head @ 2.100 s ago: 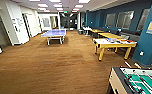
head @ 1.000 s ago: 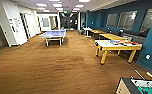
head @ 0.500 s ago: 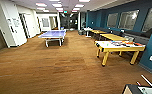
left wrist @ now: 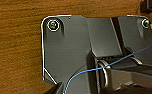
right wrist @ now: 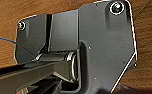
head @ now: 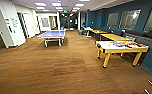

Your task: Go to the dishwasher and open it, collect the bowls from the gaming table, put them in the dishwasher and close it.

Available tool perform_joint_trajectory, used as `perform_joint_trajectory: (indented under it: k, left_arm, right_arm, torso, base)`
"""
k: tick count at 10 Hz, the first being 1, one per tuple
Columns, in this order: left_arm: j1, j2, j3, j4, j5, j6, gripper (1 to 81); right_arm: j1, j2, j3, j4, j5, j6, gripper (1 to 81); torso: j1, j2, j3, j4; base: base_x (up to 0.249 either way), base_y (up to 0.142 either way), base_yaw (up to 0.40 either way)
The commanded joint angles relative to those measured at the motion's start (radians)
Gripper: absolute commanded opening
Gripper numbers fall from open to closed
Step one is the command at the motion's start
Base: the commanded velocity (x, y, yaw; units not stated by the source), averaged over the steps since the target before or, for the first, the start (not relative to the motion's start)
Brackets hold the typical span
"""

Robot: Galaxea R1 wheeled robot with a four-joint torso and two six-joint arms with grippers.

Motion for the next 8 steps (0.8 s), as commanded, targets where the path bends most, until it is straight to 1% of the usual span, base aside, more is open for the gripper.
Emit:
perform_joint_trajectory:
  k: [1, 8]
  left_arm:
    - [-0.040, -0.006, -0.003, 0.003, 0.049, 0.008, 81.1]
    - [-0.035, -0.004, -0.003, -0.002, 0.047, 0.008, 81.1]
  right_arm:
    - [0.043, -0.001, -0.001, 0.008, -0.056, -0.001, 81.1]
    - [0.044, -0.001, -0.001, 0.008, -0.056, -0.001, 81.1]
  torso:
    - [0.000, 0.000, 0.000, 0.000]
    - [0.000, 0.000, 0.000, 0.000]
  base:
    - [0.215, 0.000, 0.000]
    - [0.216, 0.000, 0.000]
